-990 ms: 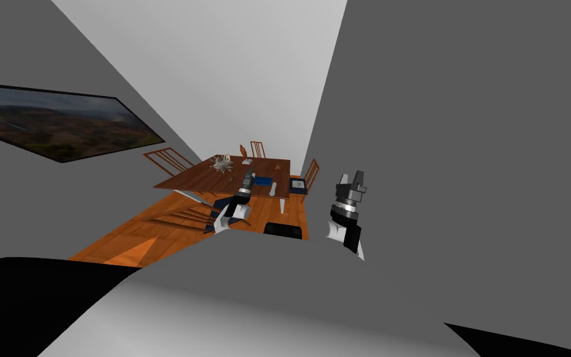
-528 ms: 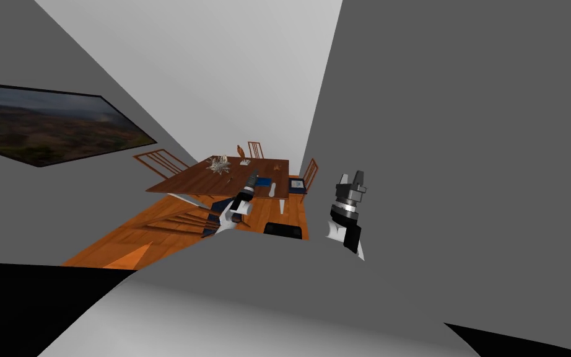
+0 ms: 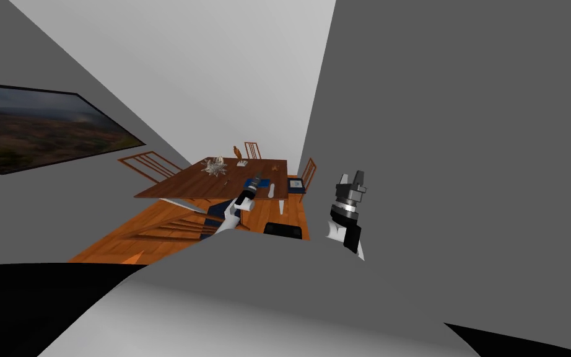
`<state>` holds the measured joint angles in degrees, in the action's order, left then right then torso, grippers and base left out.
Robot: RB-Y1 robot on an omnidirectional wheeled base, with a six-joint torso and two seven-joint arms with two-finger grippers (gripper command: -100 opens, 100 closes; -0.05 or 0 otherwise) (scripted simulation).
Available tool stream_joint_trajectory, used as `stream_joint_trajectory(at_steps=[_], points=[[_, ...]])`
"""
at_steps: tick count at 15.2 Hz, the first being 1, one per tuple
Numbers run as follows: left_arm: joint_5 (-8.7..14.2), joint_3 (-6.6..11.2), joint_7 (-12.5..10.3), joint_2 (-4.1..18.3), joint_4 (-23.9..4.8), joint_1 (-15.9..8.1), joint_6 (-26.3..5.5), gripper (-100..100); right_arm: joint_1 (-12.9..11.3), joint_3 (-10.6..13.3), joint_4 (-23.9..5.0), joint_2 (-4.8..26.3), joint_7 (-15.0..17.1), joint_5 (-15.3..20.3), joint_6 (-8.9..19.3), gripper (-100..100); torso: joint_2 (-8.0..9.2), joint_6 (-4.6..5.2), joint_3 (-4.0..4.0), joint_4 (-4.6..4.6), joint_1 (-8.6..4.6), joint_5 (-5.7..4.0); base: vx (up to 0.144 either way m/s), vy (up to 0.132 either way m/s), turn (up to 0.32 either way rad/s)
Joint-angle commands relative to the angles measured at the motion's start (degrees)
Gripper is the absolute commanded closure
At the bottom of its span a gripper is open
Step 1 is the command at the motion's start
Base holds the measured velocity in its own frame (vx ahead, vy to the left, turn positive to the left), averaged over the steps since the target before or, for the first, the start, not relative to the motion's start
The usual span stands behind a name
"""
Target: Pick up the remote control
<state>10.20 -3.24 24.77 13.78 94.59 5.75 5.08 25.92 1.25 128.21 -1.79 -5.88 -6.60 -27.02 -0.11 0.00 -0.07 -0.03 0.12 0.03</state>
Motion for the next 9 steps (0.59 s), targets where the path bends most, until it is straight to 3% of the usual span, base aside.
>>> stream_joint_trajectory(at_steps=[1, 3, 4, 6, 7, 9], points=[[0.5, -0.08, 2.2, 0.4, -2.9, -2.9, -2.9, -100, 0.0, 0.0, 0.0, 0.0, 0.0, 0.0, 0.0, 0, 0.0, 0.0, 0.0, 0.0, 0.0, 0.0, 0.014, 0.039, -0.09], [0.5, -0.08, 2.2, 0.4, -4.3, -3.1, -3.9, -100, 0.0, 0.0, 0.0, 0.0, 0.0, 0.0, 0.0, 0, -0.02, 0.02, -0.01, 0.0, 0.04, 0.0, 0.014, 0.037, -0.082], [0.9, -0.22, 4.1, 0.7, -6.8, -5.6, -5.8, -100, 0.0, 0.0, 0.0, 0.0, 0.0, 0.0, 0.0, 0, -0.01, 0.0, -0.01, 0.0, 0.02, 0.01, 0.009, 0.033, -0.104], [0.9, -0.22, 4.1, 0.7, -7.8, -5.6, -6.9, -100, 0.0, 0.0, 0.0, 0.0, 0.0, 0.0, 0.0, 0, 0.0, 0.02, 0.0, 0.0, 0.01, 0.0, 0.013, 0.033, -0.079], [1.4, -0.36, 6.0, 1.0, -9.6, -8.1, -9.3, -100, 0.0, 0.0, 0.0, 0.0, 0.0, 0.0, 0.0, 0, 0.0, 0.0, 0.0, 0.0, 0.0, 0.0, 0.015, 0.038, -0.078], [1.4, -0.36, 6.0, 1.0, -11.4, -8.1, -10.0, -100, 0.0, 0.0, 0.0, 0.0, 0.0, 0.0, 0.0, 0, -0.02, 0.02, -0.01, 0.0, 0.03, 0.0, 0.013, 0.036, -0.082]])
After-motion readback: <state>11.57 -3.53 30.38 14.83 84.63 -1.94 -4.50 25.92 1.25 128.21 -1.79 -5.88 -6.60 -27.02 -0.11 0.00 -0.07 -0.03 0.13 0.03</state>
